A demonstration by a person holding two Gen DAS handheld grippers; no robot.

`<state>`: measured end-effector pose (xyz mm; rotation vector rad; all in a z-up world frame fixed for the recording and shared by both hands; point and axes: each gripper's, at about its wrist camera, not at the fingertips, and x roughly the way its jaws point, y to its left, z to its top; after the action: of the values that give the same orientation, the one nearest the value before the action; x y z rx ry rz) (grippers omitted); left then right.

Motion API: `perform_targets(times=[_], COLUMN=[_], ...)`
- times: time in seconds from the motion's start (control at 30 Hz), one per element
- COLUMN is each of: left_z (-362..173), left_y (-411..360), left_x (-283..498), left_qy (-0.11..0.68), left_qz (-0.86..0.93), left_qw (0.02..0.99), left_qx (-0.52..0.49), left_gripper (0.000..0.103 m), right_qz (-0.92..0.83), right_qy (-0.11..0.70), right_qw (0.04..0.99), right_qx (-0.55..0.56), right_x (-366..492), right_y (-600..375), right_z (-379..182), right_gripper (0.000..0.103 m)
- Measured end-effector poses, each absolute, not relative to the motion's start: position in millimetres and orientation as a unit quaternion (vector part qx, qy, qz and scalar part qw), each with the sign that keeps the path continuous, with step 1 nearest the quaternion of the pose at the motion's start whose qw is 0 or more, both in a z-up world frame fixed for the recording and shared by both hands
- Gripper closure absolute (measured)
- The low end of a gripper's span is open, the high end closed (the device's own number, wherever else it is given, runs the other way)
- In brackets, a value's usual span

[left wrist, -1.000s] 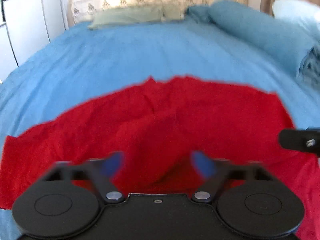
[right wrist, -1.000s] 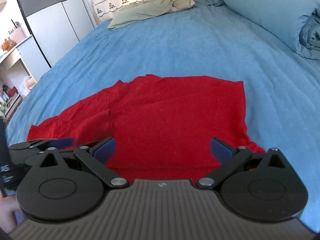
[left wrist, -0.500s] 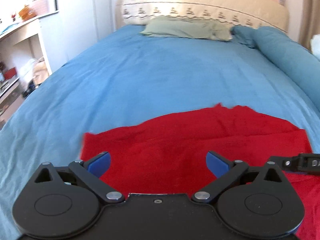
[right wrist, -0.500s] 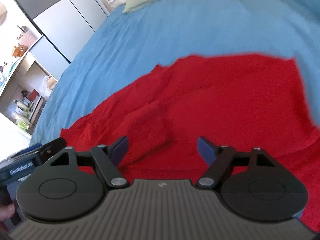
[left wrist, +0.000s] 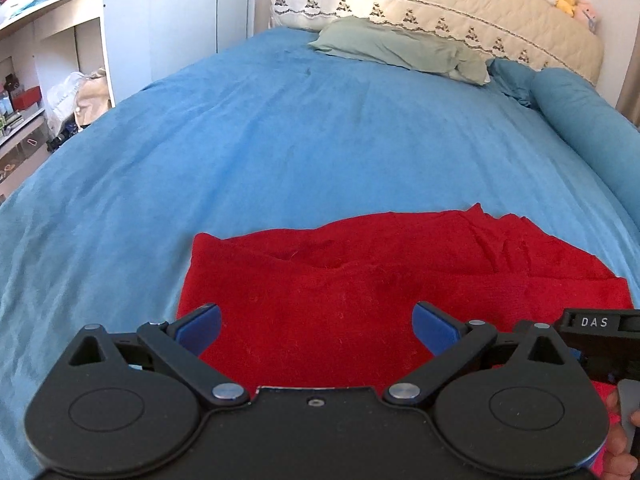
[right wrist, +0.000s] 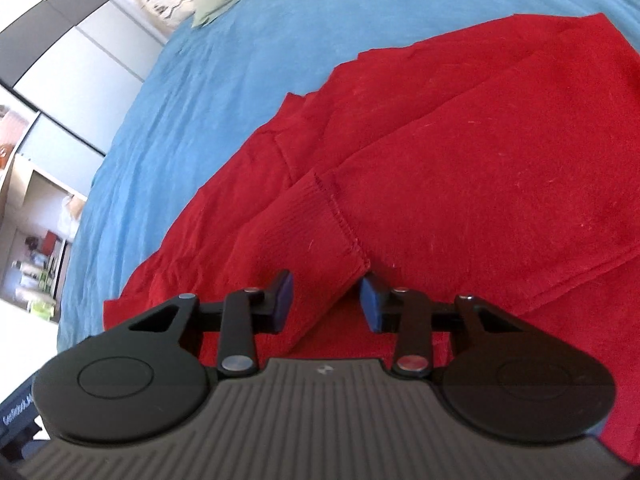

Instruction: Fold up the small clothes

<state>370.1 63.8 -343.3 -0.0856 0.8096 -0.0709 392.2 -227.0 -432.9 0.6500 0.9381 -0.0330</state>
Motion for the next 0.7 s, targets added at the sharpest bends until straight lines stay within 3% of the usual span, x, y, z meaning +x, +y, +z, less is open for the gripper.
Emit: perform_targets(times=[0.07, 0.13, 0.2, 0.7], left_z=[-345, -346, -346, -331], left_y=[66, 67, 68, 58], left_x=[372, 374, 375, 368], left_qy=[0.396, 0.398, 0.4, 0.4], left_qz=[-0.036, -0.036, -0.035, -0.039], left_qw=[0.917, 0.916, 0.915, 0.913], left_qx=[-0.043, -0.045, -0.048, -0.065], left_gripper=[0.0, 0.0, 0.0, 0.0], right_qz=[-0.027, -0.039, -0.044, -0.01], right_qy=[0.442, 0.443, 0.443, 0.294], right_qw=[0.844, 0.846, 0.847, 0.921], right_qx=[0.304, 0.294, 0.29, 0.254], right_x=[394, 397, 399, 370], right_y=[-225, -223, -223, -270], right_z=[-433, -434, -432, -301], right_gripper=[0.06, 0.076, 0.082, 0.083])
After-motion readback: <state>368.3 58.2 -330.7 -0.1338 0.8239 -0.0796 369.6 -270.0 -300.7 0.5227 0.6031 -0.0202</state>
